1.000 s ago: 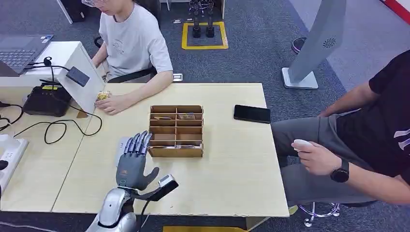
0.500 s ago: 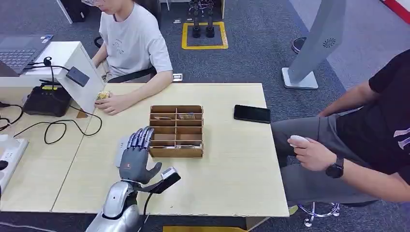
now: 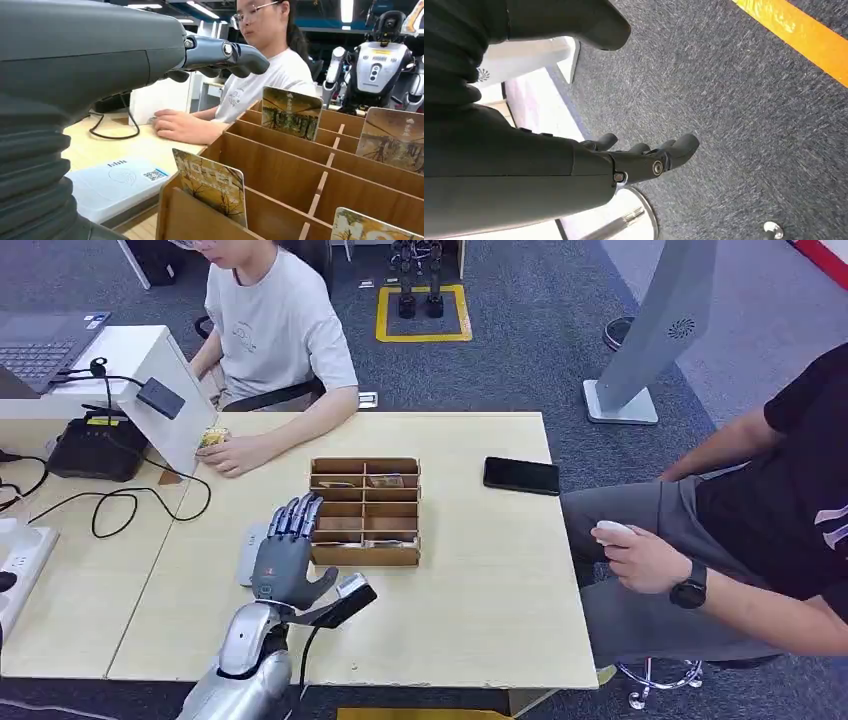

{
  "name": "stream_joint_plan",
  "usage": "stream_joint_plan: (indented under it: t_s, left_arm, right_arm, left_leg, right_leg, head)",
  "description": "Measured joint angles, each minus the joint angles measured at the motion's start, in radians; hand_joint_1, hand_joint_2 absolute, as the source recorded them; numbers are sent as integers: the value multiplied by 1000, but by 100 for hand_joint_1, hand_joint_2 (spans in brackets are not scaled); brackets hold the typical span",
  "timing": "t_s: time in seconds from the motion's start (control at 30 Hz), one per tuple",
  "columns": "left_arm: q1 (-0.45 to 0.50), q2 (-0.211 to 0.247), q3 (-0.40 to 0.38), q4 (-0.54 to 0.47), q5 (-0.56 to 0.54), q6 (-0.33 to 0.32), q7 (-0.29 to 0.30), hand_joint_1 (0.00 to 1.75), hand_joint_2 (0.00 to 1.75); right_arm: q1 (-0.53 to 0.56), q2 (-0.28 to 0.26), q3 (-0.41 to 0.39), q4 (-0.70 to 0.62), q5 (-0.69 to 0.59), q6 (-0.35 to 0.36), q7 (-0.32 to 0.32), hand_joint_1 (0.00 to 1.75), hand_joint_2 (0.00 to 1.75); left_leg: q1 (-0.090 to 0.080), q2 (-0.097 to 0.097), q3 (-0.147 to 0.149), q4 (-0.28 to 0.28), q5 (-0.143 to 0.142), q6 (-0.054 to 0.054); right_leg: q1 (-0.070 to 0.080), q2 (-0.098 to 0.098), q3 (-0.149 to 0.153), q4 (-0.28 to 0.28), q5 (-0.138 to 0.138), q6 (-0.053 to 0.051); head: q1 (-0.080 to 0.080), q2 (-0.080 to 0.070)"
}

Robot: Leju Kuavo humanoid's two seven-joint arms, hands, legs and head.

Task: Pass the card to the sensor for recognition and then transmit it.

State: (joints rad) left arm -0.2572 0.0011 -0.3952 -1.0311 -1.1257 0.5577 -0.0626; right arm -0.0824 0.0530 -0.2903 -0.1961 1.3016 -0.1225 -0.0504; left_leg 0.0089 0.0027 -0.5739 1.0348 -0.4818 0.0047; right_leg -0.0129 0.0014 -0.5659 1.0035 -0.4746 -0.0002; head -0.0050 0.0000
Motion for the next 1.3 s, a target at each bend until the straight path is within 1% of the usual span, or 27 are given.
stream_joint_plan:
  t_s: [0.4,0.9,0.93,0.97,1.0,1.07,1.13,1.3]
  left_arm:
    - [-20,-3,0,38,29,1,-6,0,175]
    - [-25,-3,0,64,29,2,-4,0,175]
    - [-25,-3,0,65,29,2,-4,35,175]
    - [-25,-3,0,66,29,2,-4,131,175]
    - [-25,-3,0,67,29,2,-4,175,175]
    - [-25,-3,0,69,29,1,-4,175,175]
    - [-25,-3,0,72,31,-3,-4,164,175]
    - [-25,-3,0,74,48,-3,-7,159,175]
  right_arm:
    - [-1,0,0,-2,1,2,-2,0,175]
    - [-3,0,0,-2,1,2,0,0,175]
    - [-3,0,0,-2,2,2,0,0,175]
    - [-3,0,0,-2,2,2,0,0,175]
    - [-3,0,0,-2,2,2,0,0,175]
    - [-3,0,0,-2,2,2,0,0,175]
    - [-3,0,1,-2,2,2,-2,0,175]
    - [-4,0,2,-2,4,0,2,0,175]
  left_leg:
    - [0,0,0,0,0,0]
    - [0,0,0,0,0,0]
    - [0,0,0,0,0,0]
    - [0,0,0,0,0,0]
    - [0,0,0,0,0,0]
    - [0,0,0,0,0,0]
    - [0,0,0,0,0,0]
    - [0,0,0,0,0,0]
  right_leg:
    - [0,0,0,0,0,0]
    - [0,0,0,0,0,0]
    - [0,0,0,0,0,0]
    - [0,0,0,0,0,0]
    - [0,0,0,0,0,0]
    - [0,0,0,0,0,0]
    - [0,0,0,0,0,0]
    - [0,0,0,0,0,0]
  head:
    - [0,0]
    - [0,0]
    - [0,0]
    - [0,0]
    - [0,0]
    - [0,0]
    - [0,0]
    - [0,0]
